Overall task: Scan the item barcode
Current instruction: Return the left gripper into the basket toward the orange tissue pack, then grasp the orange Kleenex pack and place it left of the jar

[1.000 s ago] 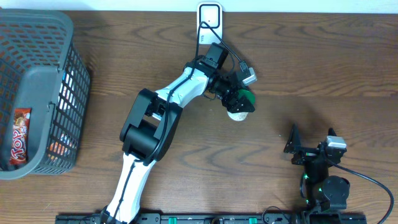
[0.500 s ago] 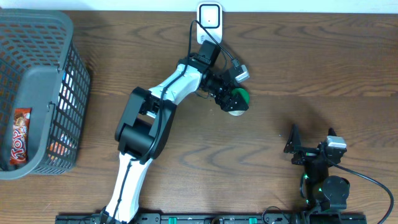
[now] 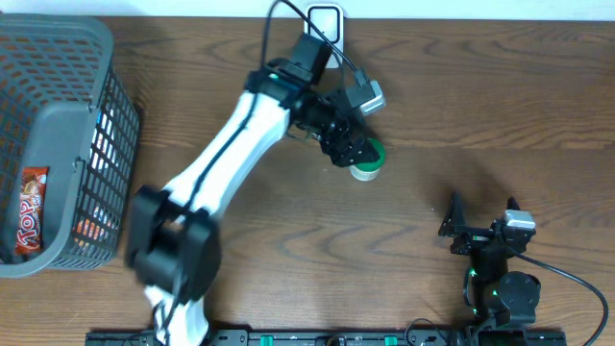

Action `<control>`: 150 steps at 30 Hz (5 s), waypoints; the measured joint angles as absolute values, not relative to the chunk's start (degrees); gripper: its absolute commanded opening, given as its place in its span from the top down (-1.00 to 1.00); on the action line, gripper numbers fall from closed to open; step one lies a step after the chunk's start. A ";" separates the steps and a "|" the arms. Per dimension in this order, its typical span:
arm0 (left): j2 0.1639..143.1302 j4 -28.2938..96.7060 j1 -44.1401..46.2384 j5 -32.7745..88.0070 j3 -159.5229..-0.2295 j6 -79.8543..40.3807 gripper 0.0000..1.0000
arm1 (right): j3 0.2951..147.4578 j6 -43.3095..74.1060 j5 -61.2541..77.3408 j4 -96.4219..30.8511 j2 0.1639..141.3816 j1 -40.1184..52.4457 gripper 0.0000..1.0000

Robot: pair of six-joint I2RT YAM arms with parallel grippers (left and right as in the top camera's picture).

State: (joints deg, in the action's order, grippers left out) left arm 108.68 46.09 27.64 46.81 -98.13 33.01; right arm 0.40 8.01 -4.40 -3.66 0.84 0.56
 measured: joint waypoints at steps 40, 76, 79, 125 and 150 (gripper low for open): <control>105.36 68.79 -38.15 -9.43 -96.18 -21.47 -0.96 | 0.40 8.01 -4.32 -3.66 0.84 0.56 -0.98; 101.34 41.98 -38.54 -0.19 -63.68 -10.92 -0.45 | 0.40 8.01 -4.29 -3.66 0.84 0.56 -0.98; 101.21 47.62 -38.59 -1.13 -65.58 -11.05 -0.45 | 0.40 8.01 -4.29 -3.66 0.84 0.56 -0.98; 104.47 26.37 24.49 0.49 -68.14 -26.28 -0.45 | 0.40 8.01 -4.27 -3.68 0.84 0.56 -0.99; 75.20 48.45 15.59 -9.80 -94.94 -20.91 -0.96 | 0.40 8.01 -4.27 -3.66 0.84 0.56 -0.99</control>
